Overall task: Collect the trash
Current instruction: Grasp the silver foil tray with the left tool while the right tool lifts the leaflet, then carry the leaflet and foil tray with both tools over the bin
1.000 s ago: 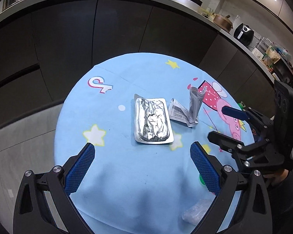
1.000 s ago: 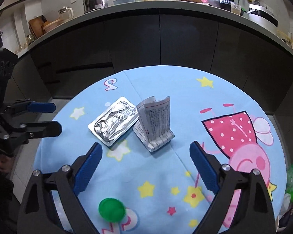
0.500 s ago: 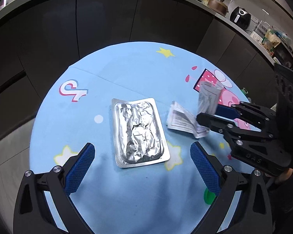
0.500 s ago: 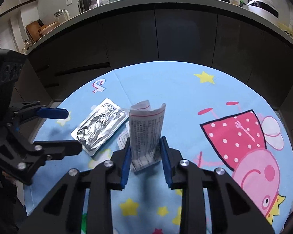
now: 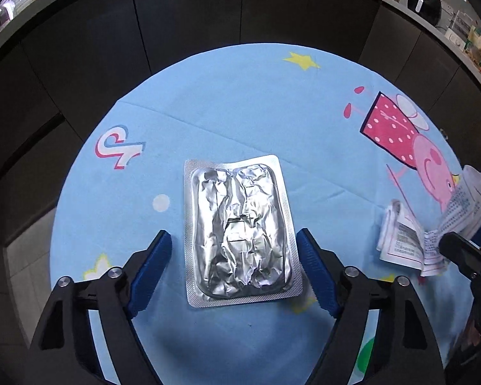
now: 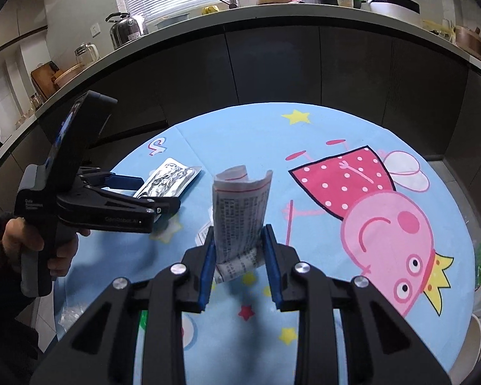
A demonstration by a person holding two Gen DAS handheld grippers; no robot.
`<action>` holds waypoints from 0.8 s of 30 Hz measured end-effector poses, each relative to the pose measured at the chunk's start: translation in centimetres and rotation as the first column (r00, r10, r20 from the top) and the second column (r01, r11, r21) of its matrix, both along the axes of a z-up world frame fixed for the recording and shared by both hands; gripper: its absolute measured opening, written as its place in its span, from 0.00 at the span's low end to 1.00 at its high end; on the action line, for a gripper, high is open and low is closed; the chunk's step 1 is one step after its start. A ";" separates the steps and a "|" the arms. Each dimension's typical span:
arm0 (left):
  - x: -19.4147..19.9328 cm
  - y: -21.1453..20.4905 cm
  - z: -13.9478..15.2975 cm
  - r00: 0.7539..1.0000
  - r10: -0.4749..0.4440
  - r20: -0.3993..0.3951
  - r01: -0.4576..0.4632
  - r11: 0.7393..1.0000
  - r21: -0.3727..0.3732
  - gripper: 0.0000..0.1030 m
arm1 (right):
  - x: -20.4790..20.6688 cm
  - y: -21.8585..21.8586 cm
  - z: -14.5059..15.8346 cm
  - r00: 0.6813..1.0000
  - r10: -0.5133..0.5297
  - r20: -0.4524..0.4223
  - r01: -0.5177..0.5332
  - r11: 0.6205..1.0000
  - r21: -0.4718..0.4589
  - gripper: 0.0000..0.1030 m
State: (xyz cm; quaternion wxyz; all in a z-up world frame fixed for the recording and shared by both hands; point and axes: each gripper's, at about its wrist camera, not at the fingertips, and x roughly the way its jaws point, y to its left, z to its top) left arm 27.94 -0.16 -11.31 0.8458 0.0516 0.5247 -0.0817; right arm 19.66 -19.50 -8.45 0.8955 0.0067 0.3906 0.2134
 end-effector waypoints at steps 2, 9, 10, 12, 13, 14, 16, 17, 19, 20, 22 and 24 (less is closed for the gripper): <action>0.0 -0.2 0.1 1.000 -0.004 0.003 0.004 1.000 0.002 0.61 | -0.6 -0.4 0.1 1.000 -0.011 0.001 0.011 1.000 0.012 0.28; -1.8 -1.3 3.4 0.999 -0.021 0.042 0.023 0.998 -0.052 0.61 | -3.3 -2.5 1.9 0.997 -0.056 0.048 0.054 0.997 0.052 0.28; -2.2 -1.9 4.3 0.998 -0.038 0.058 0.042 0.997 -0.061 0.61 | -3.7 -3.1 2.2 0.996 -0.067 0.054 0.063 0.996 0.062 0.28; -3.2 -3.5 6.3 0.993 -0.076 0.093 0.083 0.994 -0.076 0.61 | -4.8 -4.5 3.0 0.992 -0.098 0.076 0.093 0.993 0.078 0.28; -3.7 -4.5 7.2 0.989 -0.097 0.109 0.107 0.990 -0.087 0.61 | -5.2 -5.2 3.3 0.990 -0.113 0.086 0.106 0.991 0.082 0.28; -4.4 -5.5 8.2 0.985 -0.123 0.123 0.135 0.986 -0.101 0.61 | -5.8 -6.1 3.7 0.987 -0.130 0.097 0.122 0.989 0.085 0.28; -5.9 -7.8 10.0 0.973 -0.178 0.146 0.196 0.973 -0.124 0.61 | -7.0 -7.9 4.3 0.978 -0.170 0.117 0.160 0.983 0.093 0.28; -6.8 -8.9 10.6 0.967 -0.201 0.155 0.222 0.966 -0.129 0.61 | -7.7 -9.1 4.7 0.973 -0.194 0.127 0.182 0.978 0.097 0.28; -8.3 -11.4 11.8 0.952 -0.256 0.169 0.281 0.948 -0.148 0.61 | -9.1 -11.4 5.2 0.961 -0.242 0.136 0.229 0.968 0.106 0.28; -9.1 -12.8 12.2 0.942 -0.287 0.172 0.315 0.935 -0.163 0.61 | -9.9 -12.6 5.3 0.952 -0.270 0.141 0.256 0.960 0.110 0.28; -10.3 -15.3 12.6 0.926 -0.337 0.170 0.367 0.911 -0.190 0.61 | -11.8 -15.6 5.4 0.930 -0.337 0.146 0.322 0.940 0.118 0.28; -11.4 -18.0 12.6 0.907 -0.387 0.167 0.416 0.886 -0.207 0.61 | -13.5 -18.4 5.0 0.906 -0.398 0.142 0.382 0.916 0.126 0.28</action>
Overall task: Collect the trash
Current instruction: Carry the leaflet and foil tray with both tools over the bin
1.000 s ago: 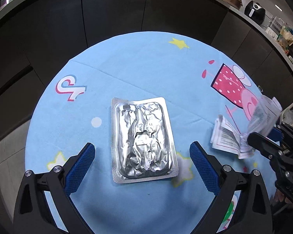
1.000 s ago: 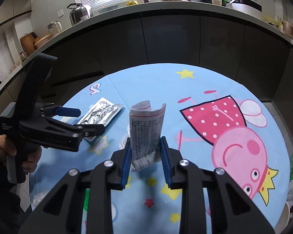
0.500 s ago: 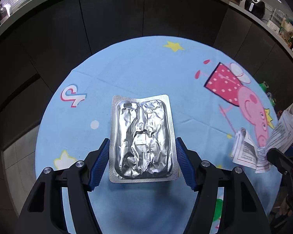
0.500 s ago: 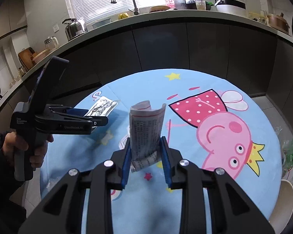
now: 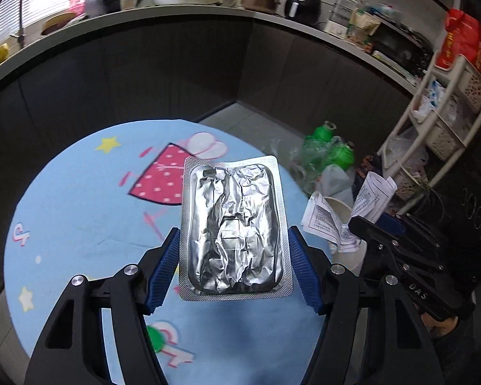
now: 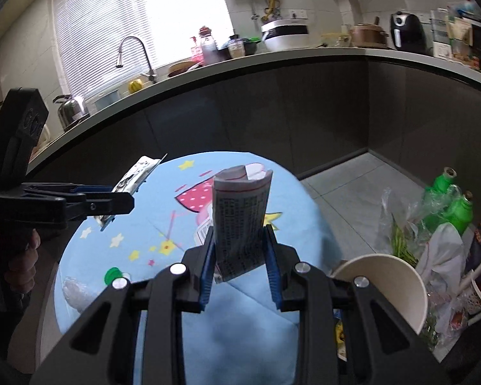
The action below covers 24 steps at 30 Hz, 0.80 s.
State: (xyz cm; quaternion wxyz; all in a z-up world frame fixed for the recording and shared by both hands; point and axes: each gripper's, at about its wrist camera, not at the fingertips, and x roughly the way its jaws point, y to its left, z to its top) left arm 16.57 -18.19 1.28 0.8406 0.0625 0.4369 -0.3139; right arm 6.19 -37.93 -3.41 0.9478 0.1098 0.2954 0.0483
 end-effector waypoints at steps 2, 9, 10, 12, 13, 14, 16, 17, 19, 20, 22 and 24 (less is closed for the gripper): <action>-0.7 -3.0 -0.6 0.999 -0.051 -0.006 0.051 0.999 0.001 0.61 | -1.6 -2.6 -0.5 0.998 -0.061 -0.007 0.061 0.998 0.005 0.28; -2.3 -11.7 -3.0 0.977 -0.202 -0.071 0.201 0.979 -0.024 0.61 | -6.2 -9.3 -3.5 0.976 -0.214 -0.041 0.215 0.976 0.043 0.29; -2.4 -12.8 -3.3 0.972 -0.218 -0.083 0.216 0.976 -0.033 0.61 | -6.7 -10.0 -4.0 0.973 -0.224 -0.047 0.226 0.973 0.047 0.29; -2.6 -14.1 -3.7 0.966 -0.239 -0.102 0.236 0.971 -0.041 0.61 | -7.1 -11.1 -4.9 0.968 -0.242 -0.062 0.245 0.968 0.049 0.29; -2.7 -14.9 -4.1 0.962 -0.249 -0.109 0.246 0.968 -0.042 0.61 | -7.3 -11.5 -5.3 0.966 -0.249 -0.070 0.252 0.966 0.047 0.29; -2.8 -15.9 -4.5 0.958 -0.261 -0.116 0.258 0.965 -0.041 0.61 | -7.3 -11.9 -5.7 0.964 -0.253 -0.079 0.257 0.965 0.046 0.29; -3.0 -17.3 -5.3 0.953 -0.277 -0.125 0.275 0.961 -0.035 0.61 | -7.4 -12.6 -6.8 0.961 -0.258 -0.098 0.264 0.964 0.046 0.29; -3.2 -17.8 -5.5 0.951 -0.282 -0.130 0.280 0.960 -0.032 0.61 | -7.3 -12.8 -7.2 0.960 -0.260 -0.107 0.266 0.963 0.044 0.29; -3.2 -18.9 -6.4 0.947 -0.286 -0.146 0.285 0.958 -0.022 0.61 | -6.9 -13.0 -8.3 0.956 -0.265 -0.127 0.272 0.962 0.036 0.29; -3.1 -19.5 -7.0 0.944 -0.290 -0.155 0.291 0.957 -0.019 0.61 | -6.7 -13.2 -8.7 0.954 -0.266 -0.135 0.273 0.961 0.037 0.30; -2.9 -20.2 -7.8 0.943 -0.291 -0.159 0.294 0.956 -0.007 0.61 | -6.3 -13.5 -9.7 0.953 -0.263 -0.151 0.272 0.961 0.042 0.32; -2.7 -20.8 -8.5 0.945 -0.289 -0.153 0.292 0.956 0.001 0.62 | -5.7 -13.5 -10.7 0.951 -0.252 -0.176 0.262 0.964 0.035 0.40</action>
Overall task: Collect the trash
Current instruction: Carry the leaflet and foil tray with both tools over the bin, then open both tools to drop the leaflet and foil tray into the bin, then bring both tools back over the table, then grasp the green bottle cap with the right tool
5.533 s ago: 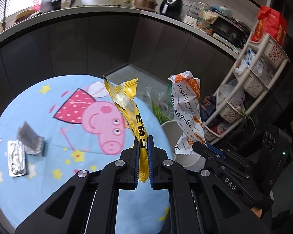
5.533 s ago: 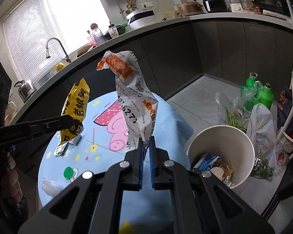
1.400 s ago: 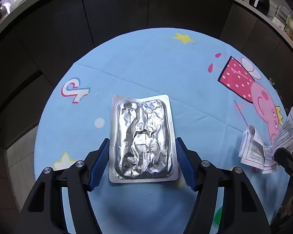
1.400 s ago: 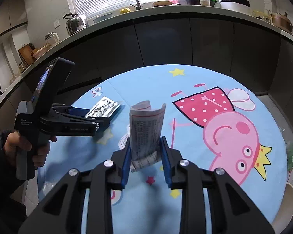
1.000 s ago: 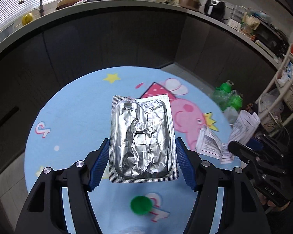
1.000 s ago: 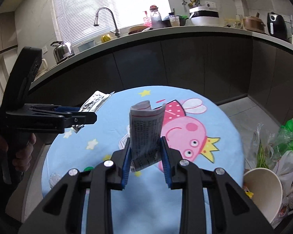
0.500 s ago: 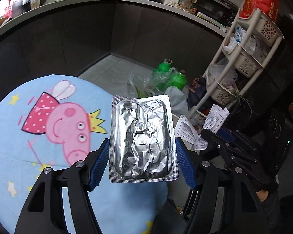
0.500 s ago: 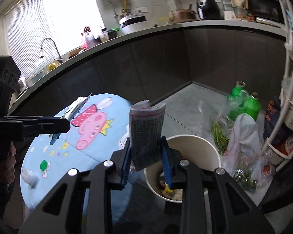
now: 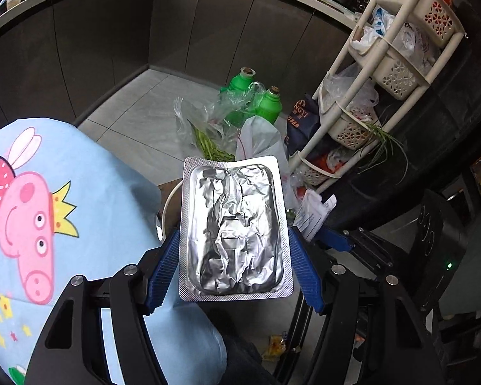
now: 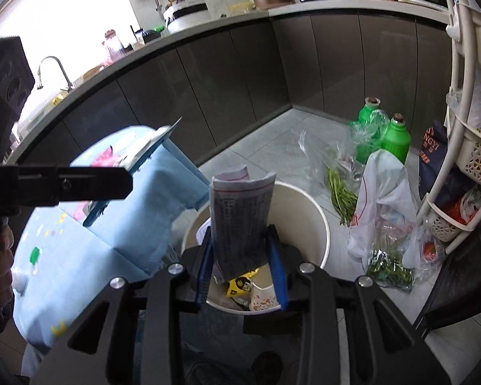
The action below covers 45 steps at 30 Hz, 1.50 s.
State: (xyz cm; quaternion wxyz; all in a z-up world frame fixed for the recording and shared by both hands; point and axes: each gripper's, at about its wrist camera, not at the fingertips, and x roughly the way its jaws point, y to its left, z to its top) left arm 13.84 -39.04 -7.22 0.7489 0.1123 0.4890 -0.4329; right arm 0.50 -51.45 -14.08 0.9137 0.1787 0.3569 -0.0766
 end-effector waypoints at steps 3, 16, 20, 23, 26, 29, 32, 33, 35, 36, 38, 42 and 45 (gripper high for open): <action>0.4 -0.3 -0.5 0.999 0.023 0.038 -0.023 1.000 0.009 0.92 | 0.6 0.2 -1.1 1.000 -0.001 -0.026 -0.001 0.999 -0.045 0.85; 0.5 4.5 3.7 0.991 0.113 0.075 -0.108 0.992 -0.067 0.92 | 0.9 3.3 1.9 0.998 0.058 0.026 -0.055 0.994 -0.097 0.96; -0.6 9.1 7.1 0.975 0.177 0.133 -0.162 0.980 -0.116 0.92 | 0.7 6.0 5.2 0.988 0.116 0.107 -0.105 0.990 -0.099 0.96; -1.7 14.4 9.5 0.950 0.253 0.181 -0.228 0.962 -0.149 0.92 | 1.1 9.0 7.2 0.970 0.191 0.151 -0.178 0.979 -0.095 0.97; -2.8 20.1 10.5 0.910 0.340 0.237 -0.314 0.939 -0.143 0.92 | 1.9 12.5 8.5 0.943 0.286 0.173 -0.274 0.958 -0.088 0.96; -3.9 25.5 10.3 0.864 0.422 0.275 -0.409 0.906 -0.106 0.92 | 2.9 16.5 9.0 0.904 0.390 0.174 -0.384 0.921 -0.070 0.96; -4.8 30.4 8.9 0.829 0.489 0.271 -0.492 0.868 -0.061 0.92 | 4.1 20.8 8.8 0.857 0.494 0.145 -0.490 0.869 -0.061 0.90; -5.1 32.2 8.1 0.821 0.510 0.257 -0.516 0.855 -0.049 0.92 | 4.5 22.3 8.6 0.839 0.528 0.131 -0.525 0.849 -0.057 0.87; -5.6 35.0 6.5 0.811 0.543 0.219 -0.551 0.834 -0.028 0.92 | 5.4 25.0 8.1 0.804 0.585 0.105 -0.584 0.811 -0.047 0.81; -5.7 36.0 5.8 0.809 0.551 0.205 -0.559 0.829 -0.018 0.91 | 5.9 26.3 7.8 0.785 0.613 0.091 -0.612 0.790 -0.041 0.76; -5.9 37.8 4.4 0.805 0.564 0.187 -0.575 0.818 0.006 0.89 | 6.2 28.8 6.9 0.750 0.658 0.067 -0.658 0.753 -0.026 0.70; -6.8 39.6 2.9 0.825 0.545 0.151 -0.553 0.833 0.014 0.83 | 7.7 33.0 5.6 0.688 0.726 0.000 -0.725 0.687 -0.048 0.59; -7.2 40.0 1.9 0.842 0.520 0.141 -0.529 0.848 0.026 0.80 | 8.6 34.6 4.9 0.664 0.747 -0.034 -0.747 0.661 -0.067 0.58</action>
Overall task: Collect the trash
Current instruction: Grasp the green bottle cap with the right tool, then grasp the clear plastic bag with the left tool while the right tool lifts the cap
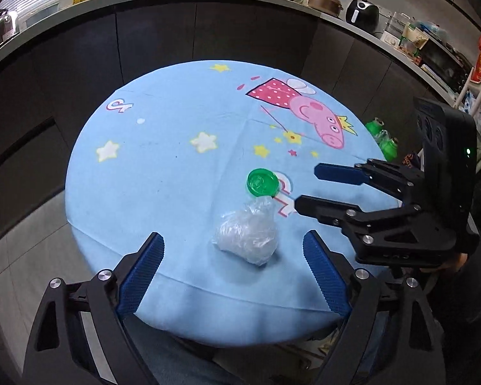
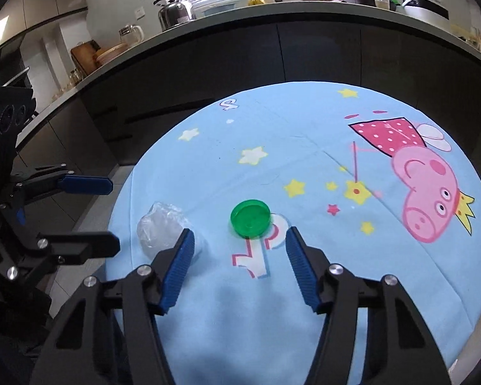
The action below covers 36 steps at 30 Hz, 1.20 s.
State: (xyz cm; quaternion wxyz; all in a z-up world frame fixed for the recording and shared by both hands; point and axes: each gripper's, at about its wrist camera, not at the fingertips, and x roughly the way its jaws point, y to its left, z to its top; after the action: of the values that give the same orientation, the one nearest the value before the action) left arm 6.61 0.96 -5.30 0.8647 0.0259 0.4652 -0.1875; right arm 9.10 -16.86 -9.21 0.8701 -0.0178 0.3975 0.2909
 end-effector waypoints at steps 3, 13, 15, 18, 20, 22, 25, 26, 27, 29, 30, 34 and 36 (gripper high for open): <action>0.3 -0.4 -1.0 1.000 -0.023 -0.020 0.023 1.000 0.000 0.75 | 1.1 1.4 -0.9 1.000 0.018 -0.012 -0.018 0.999 -0.032 0.54; 1.6 -0.9 -2.8 0.997 -0.055 -0.056 0.054 0.998 -0.030 0.66 | 3.0 3.1 -2.9 0.999 0.040 -0.016 -0.041 0.993 -0.115 0.35; 1.9 -1.2 -3.1 0.996 -0.057 -0.064 0.055 0.998 -0.032 0.65 | 3.1 2.8 -3.0 0.999 0.034 -0.010 -0.034 0.994 -0.102 0.35; 2.5 -1.6 -3.5 0.995 -0.060 -0.075 0.057 0.997 -0.042 0.57 | 2.8 2.0 -2.6 1.000 0.017 -0.004 -0.017 0.996 -0.087 0.34; 3.0 -1.8 -3.8 0.995 -0.056 -0.087 0.052 0.998 -0.046 0.51 | 2.5 1.2 -2.0 1.000 0.001 0.004 -0.001 0.997 -0.074 0.34; 3.4 -2.1 -4.1 0.993 -0.061 -0.099 0.055 0.997 -0.058 0.43 | 2.0 0.1 -1.2 1.000 -0.020 0.020 0.021 0.998 -0.059 0.34; 3.9 -2.6 -4.1 0.991 -0.071 -0.113 0.063 0.996 -0.070 0.25 | 0.9 -2.4 0.4 0.996 -0.074 0.052 0.076 0.996 -0.039 0.34; 4.1 -2.9 -4.0 0.990 -0.073 -0.118 0.065 0.995 -0.074 0.19 | 0.4 -3.4 1.0 0.993 -0.097 0.064 0.099 0.995 -0.028 0.34; 4.3 -3.2 -3.9 0.990 -0.077 -0.119 0.067 0.995 -0.079 0.17 | -0.1 -4.5 1.6 0.990 -0.122 0.077 0.123 0.992 -0.016 0.34; 4.7 -4.0 -3.4 0.989 -0.088 -0.115 0.078 0.993 -0.090 0.13 | -1.3 -6.7 2.4 0.980 -0.174 0.100 0.175 0.985 -0.002 0.35; 5.0 -4.8 -2.7 0.989 -0.104 -0.106 0.093 0.990 -0.102 0.12 | -1.9 -8.1 2.8 0.972 -0.207 0.112 0.208 0.978 0.002 0.35; 5.6 -9.4 -0.2 0.980 -0.193 -0.049 0.185 0.974 -0.131 0.12 | -4.5 -14.0 3.2 0.928 -0.352 0.125 0.354 0.935 0.003 0.35; 5.9 -12.8 1.2 0.965 -0.260 -0.028 0.252 0.953 -0.166 0.12 | -5.7 -17.7 2.9 0.888 -0.446 0.112 0.446 0.895 0.018 0.35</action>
State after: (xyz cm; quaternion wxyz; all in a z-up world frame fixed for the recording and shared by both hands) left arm 12.50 -11.85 -4.13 0.8204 0.0113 0.4627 -0.3356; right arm 3.42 -34.59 -6.36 0.9346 0.0539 0.3423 0.0804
